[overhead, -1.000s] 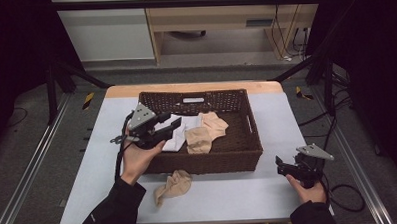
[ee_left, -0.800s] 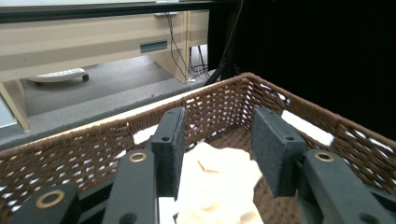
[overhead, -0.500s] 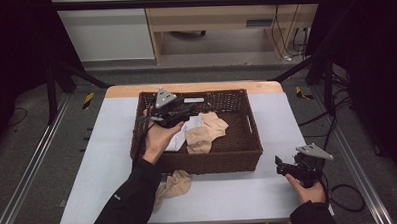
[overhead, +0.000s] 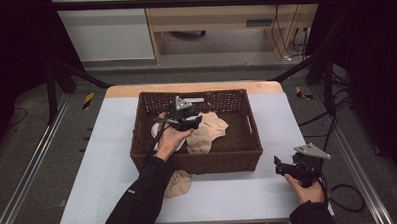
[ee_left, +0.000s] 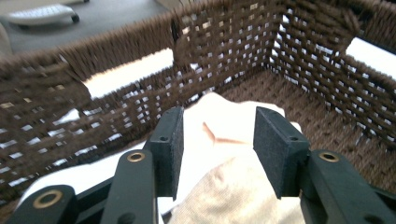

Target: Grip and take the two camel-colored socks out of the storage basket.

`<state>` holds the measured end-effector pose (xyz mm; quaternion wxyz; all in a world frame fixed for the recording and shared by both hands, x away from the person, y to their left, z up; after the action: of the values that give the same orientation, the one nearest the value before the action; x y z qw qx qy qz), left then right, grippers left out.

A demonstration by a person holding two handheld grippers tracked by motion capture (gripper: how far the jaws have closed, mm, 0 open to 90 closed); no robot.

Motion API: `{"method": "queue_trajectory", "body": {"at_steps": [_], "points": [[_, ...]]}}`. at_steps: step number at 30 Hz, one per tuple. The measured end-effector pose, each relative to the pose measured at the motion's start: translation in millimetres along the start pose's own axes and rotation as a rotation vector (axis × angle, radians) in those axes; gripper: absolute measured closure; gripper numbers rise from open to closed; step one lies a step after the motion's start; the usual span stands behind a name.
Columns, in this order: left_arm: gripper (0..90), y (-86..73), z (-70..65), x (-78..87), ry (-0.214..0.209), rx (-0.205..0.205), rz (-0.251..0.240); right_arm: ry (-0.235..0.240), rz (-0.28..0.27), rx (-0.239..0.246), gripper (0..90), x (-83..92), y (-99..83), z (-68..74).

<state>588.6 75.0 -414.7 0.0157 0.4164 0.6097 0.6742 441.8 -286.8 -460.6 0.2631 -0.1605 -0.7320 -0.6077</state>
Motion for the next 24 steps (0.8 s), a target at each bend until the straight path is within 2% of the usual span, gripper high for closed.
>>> {"method": "queue_trajectory", "body": {"at_steps": [3,6,9,12,16,24], "points": [[55.7,-4.1,-3.5,-3.3,0.012,-0.039,0.041,0.0,0.002,-0.002,6.3,0.1,0.3,1.0],[55.2,-9.2,-7.3,-7.6,0.01,-0.082,0.103,0.0,0.002,-0.004,6.3,0.4,0.4,1.0],[53.6,-12.3,-8.4,-10.4,0.017,-0.102,0.139,-0.003,0.009,0.002,6.5,-0.7,0.3,1.2],[52.4,-14.7,-6.7,-12.9,0.032,-0.109,0.165,-0.007,0.011,0.01,6.7,-2.3,0.8,2.2],[48.5,-18.7,-4.2,-16.4,0.027,-0.094,0.206,-0.008,0.013,0.016,6.8,-2.7,0.9,2.8],[41.9,-24.9,-3.2,-21.4,0.034,-0.102,0.263,-0.009,0.017,0.015,6.8,-2.9,0.7,3.3]]}}
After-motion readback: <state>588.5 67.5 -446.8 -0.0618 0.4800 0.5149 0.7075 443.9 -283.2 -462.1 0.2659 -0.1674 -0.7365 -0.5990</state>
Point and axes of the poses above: each handheld gripper's, and its own axes: x roughly backward along the jaws, y roughly out of its top, z roughly to its left, the point moved 1 cm from there along -x, roughly forward along the jaws, and after that the axes turned 4 degrees about x, right-handed, at the moved point
